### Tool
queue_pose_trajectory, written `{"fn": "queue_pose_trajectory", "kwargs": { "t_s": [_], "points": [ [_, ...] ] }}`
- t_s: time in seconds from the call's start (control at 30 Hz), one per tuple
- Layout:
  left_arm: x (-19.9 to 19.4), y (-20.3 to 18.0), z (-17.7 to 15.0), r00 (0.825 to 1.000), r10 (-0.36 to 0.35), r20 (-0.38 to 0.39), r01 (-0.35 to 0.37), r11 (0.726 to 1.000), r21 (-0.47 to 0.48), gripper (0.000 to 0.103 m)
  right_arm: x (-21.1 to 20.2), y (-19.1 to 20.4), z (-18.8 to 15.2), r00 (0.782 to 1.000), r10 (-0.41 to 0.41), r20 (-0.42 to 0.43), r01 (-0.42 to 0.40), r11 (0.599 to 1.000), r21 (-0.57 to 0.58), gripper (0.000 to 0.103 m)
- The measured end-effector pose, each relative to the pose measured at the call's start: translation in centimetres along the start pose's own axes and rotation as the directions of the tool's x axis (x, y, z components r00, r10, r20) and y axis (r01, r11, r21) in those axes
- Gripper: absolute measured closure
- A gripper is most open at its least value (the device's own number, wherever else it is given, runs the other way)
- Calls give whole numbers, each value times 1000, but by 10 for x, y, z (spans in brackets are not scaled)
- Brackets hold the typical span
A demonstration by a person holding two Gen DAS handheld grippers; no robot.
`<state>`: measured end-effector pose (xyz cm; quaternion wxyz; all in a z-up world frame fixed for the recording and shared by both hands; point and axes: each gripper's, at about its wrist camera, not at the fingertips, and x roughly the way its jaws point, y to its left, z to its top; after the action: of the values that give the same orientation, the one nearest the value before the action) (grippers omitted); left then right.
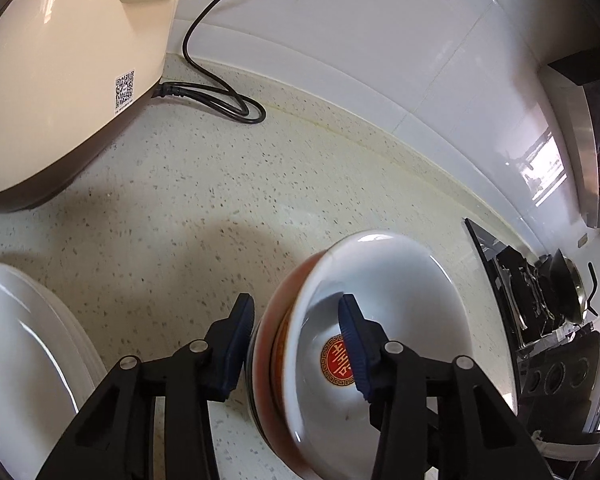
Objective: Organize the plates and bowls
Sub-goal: 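Lift the nested bowls with the left gripper and carry them over the plate stack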
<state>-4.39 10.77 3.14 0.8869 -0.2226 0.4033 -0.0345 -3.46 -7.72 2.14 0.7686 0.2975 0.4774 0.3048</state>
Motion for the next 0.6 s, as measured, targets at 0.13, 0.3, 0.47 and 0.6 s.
{"fn": "queue_pose_trajectory", "kwargs": {
  "t_s": [0.13,0.3,0.47,0.6],
  "points": [
    [-7,-5,-4,1000,-9,6,9,1000,4,59,-8,1,-4,1000,-5,11,5,1000,4,35],
    [-18,-11,-3,999,-17,27,17,1000,12,59,-18,8,-5,1000,-1,26,1,1000,-6,35],
    [-40,-11,-4,998,-25,58,24,1000,19,59,-28,21,-10,999,10,39,-9,1000,-27,35],
    [-56,-9,-4,996,-25,87,23,999,22,58,-33,35,-15,999,24,44,-22,999,-45,35]
  ]
}}
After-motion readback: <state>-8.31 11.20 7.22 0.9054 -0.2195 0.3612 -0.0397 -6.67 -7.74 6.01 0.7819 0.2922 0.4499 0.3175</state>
